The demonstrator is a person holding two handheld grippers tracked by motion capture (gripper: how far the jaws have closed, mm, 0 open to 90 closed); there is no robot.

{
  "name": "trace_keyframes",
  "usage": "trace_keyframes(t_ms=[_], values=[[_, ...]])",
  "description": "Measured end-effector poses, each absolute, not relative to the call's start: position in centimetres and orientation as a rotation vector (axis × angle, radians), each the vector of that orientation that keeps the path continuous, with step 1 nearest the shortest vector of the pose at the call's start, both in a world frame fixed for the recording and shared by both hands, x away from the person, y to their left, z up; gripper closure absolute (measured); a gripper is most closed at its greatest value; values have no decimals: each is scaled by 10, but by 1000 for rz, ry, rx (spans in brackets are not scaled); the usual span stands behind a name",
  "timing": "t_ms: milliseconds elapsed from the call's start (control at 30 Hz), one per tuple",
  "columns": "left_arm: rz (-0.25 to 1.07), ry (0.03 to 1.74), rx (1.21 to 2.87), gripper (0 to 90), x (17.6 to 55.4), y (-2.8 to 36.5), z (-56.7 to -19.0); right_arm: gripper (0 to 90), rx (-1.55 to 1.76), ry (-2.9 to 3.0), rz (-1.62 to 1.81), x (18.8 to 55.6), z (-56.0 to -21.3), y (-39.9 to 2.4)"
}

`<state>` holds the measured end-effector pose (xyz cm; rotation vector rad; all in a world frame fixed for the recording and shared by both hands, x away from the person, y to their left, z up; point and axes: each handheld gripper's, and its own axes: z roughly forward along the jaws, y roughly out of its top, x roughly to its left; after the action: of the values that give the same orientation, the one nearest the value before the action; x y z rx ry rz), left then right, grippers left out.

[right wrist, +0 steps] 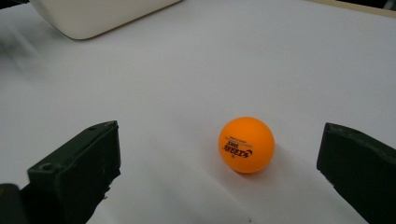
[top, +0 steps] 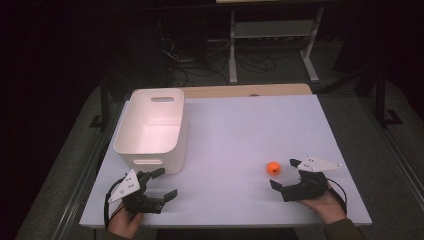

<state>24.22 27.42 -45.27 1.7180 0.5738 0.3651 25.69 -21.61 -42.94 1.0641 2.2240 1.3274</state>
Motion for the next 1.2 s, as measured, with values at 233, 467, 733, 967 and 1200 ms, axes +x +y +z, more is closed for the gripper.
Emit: trace_keyframes(t_ms=[233,467,733,967,1200], values=[[368,572,1718,139,242,274,-453,0,1069,2221,1326,256,-428,-216],[367,571,1717,139,242,274,-453,0,1067,2223,1323,258,-428,-217],[363,575,1719,139,243,274,-453,0,1069,2218,1324,257,-427,-217],[364,572,1718,139,242,274,-453,0,1068,2215,1320,257,-426,-217],[361,579,1722,139,243,274,-453,0,1062,2215,1312,258,-425,-218]])
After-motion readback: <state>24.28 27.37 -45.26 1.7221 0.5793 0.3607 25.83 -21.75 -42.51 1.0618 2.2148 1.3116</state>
